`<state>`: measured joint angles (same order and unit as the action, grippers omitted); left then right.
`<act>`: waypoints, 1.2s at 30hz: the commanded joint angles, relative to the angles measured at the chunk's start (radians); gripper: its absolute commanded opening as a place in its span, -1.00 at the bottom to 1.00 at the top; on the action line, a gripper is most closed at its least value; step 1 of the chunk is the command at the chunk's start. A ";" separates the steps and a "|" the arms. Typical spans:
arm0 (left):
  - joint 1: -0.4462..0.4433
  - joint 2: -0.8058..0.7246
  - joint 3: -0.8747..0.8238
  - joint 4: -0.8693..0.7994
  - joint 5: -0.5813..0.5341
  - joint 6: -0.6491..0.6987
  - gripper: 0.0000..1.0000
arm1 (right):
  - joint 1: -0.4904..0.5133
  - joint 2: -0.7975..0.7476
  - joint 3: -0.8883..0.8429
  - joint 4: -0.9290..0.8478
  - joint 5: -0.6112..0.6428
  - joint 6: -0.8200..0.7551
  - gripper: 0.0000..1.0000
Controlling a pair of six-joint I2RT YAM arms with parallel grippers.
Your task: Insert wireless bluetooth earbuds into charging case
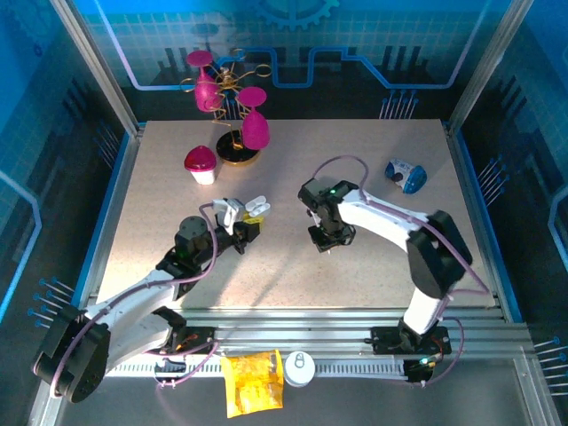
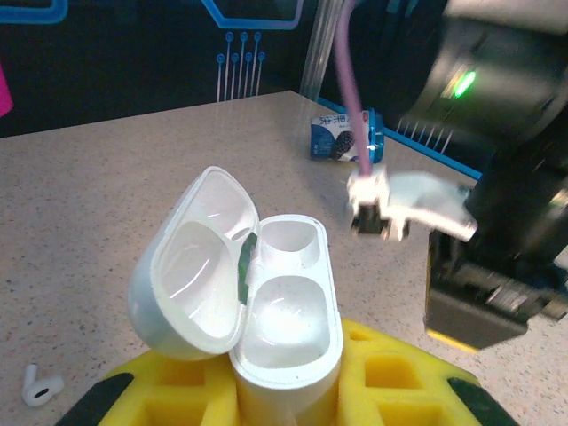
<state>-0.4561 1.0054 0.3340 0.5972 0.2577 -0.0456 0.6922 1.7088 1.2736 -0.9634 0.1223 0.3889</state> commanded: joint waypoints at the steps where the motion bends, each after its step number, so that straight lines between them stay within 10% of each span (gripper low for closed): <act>1: -0.019 0.008 0.034 0.035 0.055 0.004 -0.68 | 0.018 -0.124 -0.044 0.117 0.017 -0.063 -0.55; 14: -0.032 0.023 0.049 0.047 0.277 0.062 -0.68 | 0.111 -0.513 -0.165 0.442 -0.102 -0.269 -0.54; 36: -0.059 0.080 0.092 0.152 0.486 0.019 -0.68 | 0.214 -0.443 -0.095 0.633 -0.271 -0.331 -0.57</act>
<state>-0.5072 1.0805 0.3908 0.6857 0.6971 -0.0051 0.8921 1.2526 1.1473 -0.3828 -0.1097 0.0696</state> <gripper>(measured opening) 0.223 0.216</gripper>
